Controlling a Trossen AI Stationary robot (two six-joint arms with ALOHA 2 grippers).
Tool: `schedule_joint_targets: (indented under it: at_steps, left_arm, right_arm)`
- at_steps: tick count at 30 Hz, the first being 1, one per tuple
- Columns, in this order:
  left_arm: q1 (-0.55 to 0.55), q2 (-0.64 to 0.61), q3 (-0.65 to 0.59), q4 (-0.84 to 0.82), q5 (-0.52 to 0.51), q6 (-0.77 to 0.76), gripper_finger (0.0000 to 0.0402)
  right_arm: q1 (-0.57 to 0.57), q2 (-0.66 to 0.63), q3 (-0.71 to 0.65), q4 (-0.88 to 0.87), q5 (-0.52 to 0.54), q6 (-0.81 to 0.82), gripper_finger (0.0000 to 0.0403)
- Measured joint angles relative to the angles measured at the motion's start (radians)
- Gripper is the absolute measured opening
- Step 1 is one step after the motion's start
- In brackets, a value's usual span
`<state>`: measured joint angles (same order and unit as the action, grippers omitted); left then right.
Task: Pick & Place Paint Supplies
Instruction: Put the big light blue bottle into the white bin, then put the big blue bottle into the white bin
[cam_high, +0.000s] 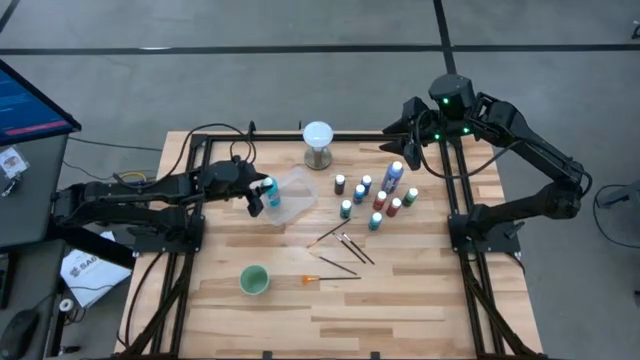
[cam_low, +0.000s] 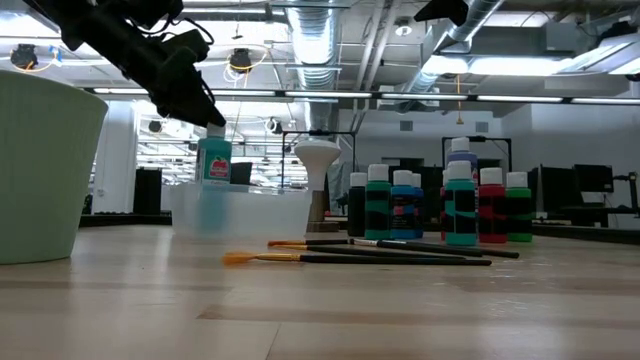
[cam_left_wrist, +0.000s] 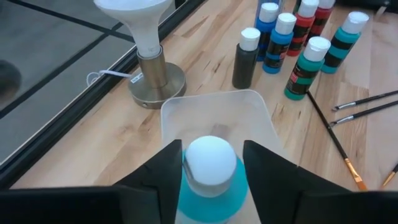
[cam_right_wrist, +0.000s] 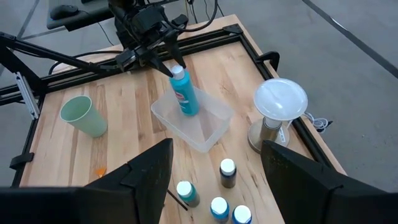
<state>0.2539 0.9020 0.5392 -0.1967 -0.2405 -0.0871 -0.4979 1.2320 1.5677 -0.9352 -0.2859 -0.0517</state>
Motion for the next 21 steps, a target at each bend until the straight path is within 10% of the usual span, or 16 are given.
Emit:
schedule_joint_targets:
  at_steps: [21]
  left_arm:
    - [0.000,-0.247,0.000,0.049,-0.043,-0.028,0.0230]
  right_arm:
    - [-0.002,0.021,0.000,-0.141,0.277,0.043,0.0241]
